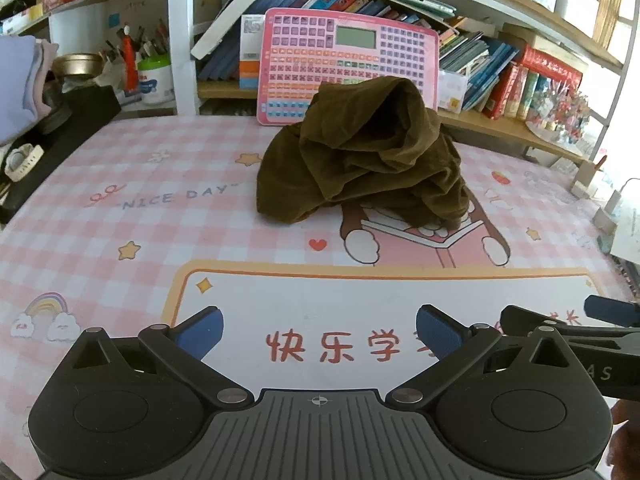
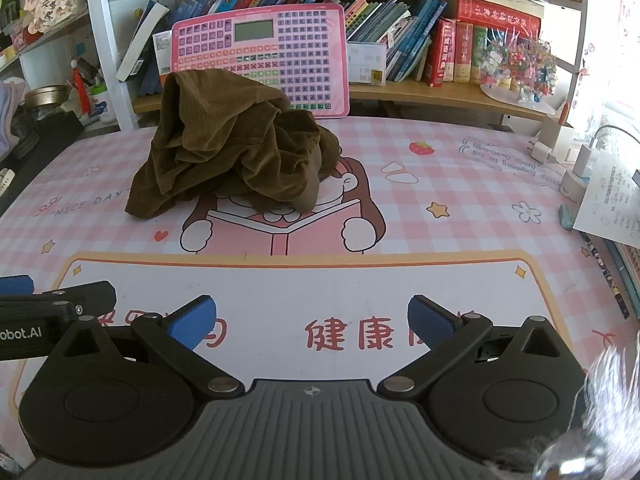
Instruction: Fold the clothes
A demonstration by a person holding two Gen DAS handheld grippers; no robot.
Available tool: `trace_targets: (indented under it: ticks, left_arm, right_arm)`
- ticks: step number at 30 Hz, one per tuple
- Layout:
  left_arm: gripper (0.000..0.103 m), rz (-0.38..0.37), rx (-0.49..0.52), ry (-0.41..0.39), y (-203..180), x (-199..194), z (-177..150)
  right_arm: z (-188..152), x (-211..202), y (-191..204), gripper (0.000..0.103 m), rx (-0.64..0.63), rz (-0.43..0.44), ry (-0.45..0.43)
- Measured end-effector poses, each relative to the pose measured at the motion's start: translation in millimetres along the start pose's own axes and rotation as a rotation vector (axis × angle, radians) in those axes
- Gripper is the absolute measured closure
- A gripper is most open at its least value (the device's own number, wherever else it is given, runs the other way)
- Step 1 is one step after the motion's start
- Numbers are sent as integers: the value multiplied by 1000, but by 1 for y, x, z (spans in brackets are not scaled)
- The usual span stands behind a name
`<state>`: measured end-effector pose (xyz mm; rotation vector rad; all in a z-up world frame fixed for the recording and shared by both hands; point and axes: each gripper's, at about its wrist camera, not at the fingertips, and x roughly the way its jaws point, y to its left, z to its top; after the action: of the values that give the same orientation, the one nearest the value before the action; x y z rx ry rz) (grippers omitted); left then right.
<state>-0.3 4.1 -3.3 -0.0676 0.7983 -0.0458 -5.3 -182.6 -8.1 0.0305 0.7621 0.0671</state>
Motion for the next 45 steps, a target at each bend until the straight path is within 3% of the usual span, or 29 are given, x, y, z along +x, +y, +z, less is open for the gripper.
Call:
trace_targets:
  ticks: [20,29,45]
  left_arm:
    - [0,-7,34,82,15,18,15]
    - [0,-93,31,94,43,26,29]
    - [0,-159,148,-21,38,53,79]
  right_arm:
    - [6,13,9,0,74,5,20]
    - [14,14,22,0,162,27,-21]
    - [28,5,4,0,373,-63,-53]
